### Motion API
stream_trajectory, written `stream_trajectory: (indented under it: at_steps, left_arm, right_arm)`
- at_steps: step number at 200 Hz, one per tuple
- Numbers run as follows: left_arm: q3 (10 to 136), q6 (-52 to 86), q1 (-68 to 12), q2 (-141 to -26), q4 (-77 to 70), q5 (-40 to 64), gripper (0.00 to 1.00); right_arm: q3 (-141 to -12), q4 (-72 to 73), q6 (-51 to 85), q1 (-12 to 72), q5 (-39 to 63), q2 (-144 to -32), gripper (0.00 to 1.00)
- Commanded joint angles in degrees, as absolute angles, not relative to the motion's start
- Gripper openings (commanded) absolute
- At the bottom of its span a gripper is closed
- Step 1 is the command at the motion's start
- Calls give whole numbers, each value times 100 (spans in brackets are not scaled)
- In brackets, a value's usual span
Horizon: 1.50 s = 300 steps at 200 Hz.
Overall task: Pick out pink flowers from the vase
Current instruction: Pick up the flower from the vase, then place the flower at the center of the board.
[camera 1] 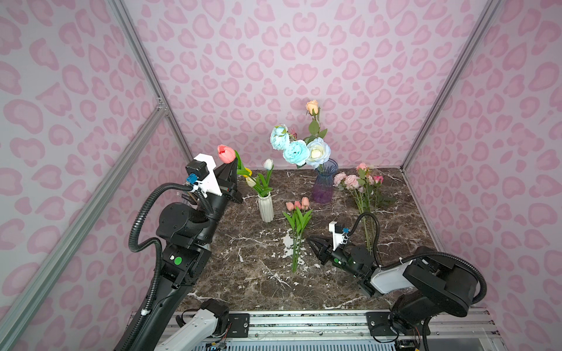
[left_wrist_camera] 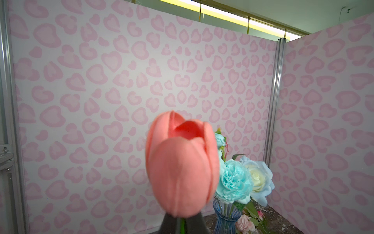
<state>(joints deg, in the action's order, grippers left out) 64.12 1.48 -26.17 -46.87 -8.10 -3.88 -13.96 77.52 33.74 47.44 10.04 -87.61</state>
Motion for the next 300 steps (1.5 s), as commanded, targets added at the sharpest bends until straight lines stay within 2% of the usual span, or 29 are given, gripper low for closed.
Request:
stream_trajectory:
  at_steps: [1,25,48,77,98,125,162,190,255,300]
  left_arm:
    - [6213,144,-2723,-4443,-861,-158,2]
    - [5849,79,-2905,-4006,-739,105,2]
    - [5381,158,-3129,-3642,-772,769,2]
    - [4726,450,-3276,-3303,-981,1661,2]
    - [4260,674,-3313,-3124,-1332,2273,2]
    - [4027,779,-3413,-3072,-1603,2992,2]
    - [3991,638,-3619,-3130,-1641,3836,2]
    - [4039,359,-3639,-3129,-1572,4086,2]
    - [4267,151,-3674,-3262,-1382,4403,2]
    - [4223,129,-3691,-3229,-1362,4415,2]
  right_arm:
    - [-1471,7317,2981,4848,789,-8410,31]
    - [-1993,5630,1968,5293,246,-7434,31]
    - [-2704,3964,1084,5645,-162,-6570,33]
    - [-2943,3329,864,5685,-234,-5422,38]
    - [-2918,3166,479,5687,263,-4686,39]
    - [-3027,2717,-83,5689,1060,-4256,39]
    - [-3525,1434,-726,5714,1478,-4208,46]
    - [-3700,1081,-1013,5776,1801,-4327,53]
    - [-3945,961,-1611,6082,1935,-5187,51]
    - [-3784,1086,-1497,6082,1823,-5424,44]
